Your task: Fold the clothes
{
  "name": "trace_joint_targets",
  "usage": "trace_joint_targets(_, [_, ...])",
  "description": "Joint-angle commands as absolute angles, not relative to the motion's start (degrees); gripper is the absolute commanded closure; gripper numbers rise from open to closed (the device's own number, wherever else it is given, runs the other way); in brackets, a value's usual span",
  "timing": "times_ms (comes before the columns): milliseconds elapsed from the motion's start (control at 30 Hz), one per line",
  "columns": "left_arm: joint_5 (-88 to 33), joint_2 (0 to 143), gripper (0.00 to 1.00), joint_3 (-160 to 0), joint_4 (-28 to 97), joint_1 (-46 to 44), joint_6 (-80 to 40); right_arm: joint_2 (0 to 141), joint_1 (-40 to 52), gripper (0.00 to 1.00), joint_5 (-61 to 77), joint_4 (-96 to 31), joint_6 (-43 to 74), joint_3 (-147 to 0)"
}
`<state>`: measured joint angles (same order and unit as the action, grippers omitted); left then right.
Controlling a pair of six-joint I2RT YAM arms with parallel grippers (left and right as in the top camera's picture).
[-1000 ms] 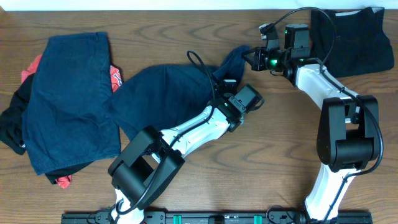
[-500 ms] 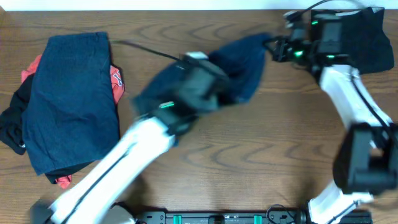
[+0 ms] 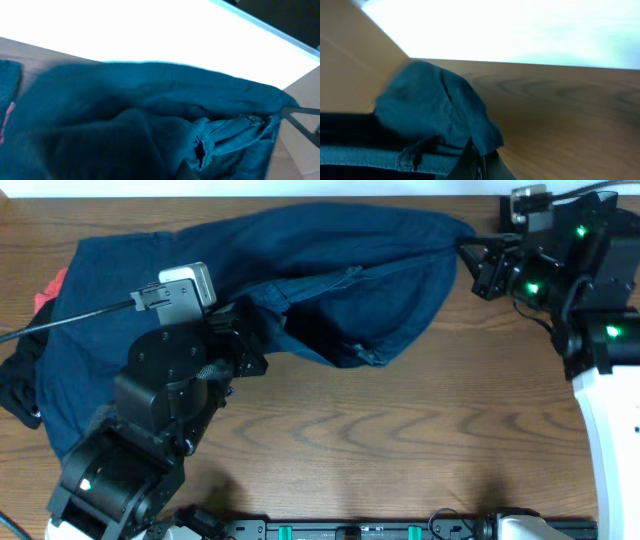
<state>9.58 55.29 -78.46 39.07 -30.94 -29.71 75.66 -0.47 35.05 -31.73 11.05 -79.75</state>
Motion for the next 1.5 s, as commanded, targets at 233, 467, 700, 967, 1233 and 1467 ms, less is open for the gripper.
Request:
trace_joint_targets(233, [9.02, 64.71, 0.94, -79.61, 38.28, -29.43, -26.37, 74.28, -2.94, 0.99, 20.78, -37.56, 10.63, -79.83])
trace_joint_targets(467, [16.51, 57.14, 0.94, -84.58, 37.10, -29.43, -18.83, 67.02, -4.12, 0.99, 17.52, -39.31, 10.68, -81.41])
trace_joint_targets(700, [14.44, 46.61, 0.94, -84.73, 37.65, -29.43, -18.46, 56.86, -4.78, 0.99, 10.46, -47.18, 10.72, -85.34])
trace_joint_targets(967, [4.12, 44.45, 0.94, -84.73, 43.16, -29.43, -18.46, 47.44, -4.78, 0.99, 7.57, -57.84, 14.81, -89.17])
trace_joint_targets(1233, [3.01, 44.93, 0.94, -84.73, 45.98, -29.43, -18.44, 46.00, -4.75, 0.99, 12.64, -61.17, 14.74, -89.93])
trace_joint_targets(1467, [5.23, 48.07, 0.94, -84.73, 43.88, -29.43, -17.74, 52.97, -4.75, 0.85, 20.49, -62.17, 11.29, -88.58])
